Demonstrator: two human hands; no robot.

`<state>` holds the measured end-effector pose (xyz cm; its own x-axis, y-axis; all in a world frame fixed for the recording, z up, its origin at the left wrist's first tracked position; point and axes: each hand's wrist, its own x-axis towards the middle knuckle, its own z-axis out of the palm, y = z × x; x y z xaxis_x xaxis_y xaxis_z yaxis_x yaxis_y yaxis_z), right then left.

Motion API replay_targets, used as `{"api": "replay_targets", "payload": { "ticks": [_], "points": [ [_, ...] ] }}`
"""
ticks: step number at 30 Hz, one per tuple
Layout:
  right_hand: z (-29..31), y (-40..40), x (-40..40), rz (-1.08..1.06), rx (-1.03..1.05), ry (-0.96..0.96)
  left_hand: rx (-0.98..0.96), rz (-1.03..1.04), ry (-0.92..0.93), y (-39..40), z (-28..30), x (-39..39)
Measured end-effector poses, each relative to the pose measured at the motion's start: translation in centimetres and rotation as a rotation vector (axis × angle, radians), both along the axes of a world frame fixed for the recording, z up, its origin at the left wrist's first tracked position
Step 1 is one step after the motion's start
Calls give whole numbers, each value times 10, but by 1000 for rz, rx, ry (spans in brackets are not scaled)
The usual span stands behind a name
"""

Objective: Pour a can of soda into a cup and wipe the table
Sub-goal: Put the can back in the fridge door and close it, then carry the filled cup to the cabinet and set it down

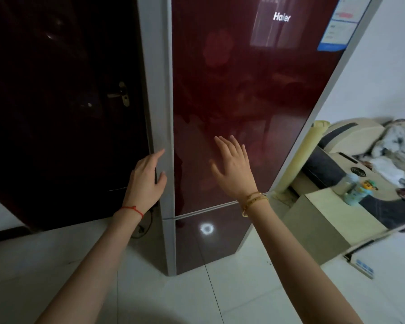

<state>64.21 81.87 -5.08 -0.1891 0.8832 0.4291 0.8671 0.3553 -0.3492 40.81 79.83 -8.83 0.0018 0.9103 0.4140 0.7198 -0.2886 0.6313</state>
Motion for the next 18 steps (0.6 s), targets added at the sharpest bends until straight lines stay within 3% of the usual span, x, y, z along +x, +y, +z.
{"api": "replay_targets", "payload": {
  "ticks": [18],
  "points": [
    [-34, -193, 182, -464, -225, 85, -72, -527, 216, -72, -9, 173]
  ]
}}
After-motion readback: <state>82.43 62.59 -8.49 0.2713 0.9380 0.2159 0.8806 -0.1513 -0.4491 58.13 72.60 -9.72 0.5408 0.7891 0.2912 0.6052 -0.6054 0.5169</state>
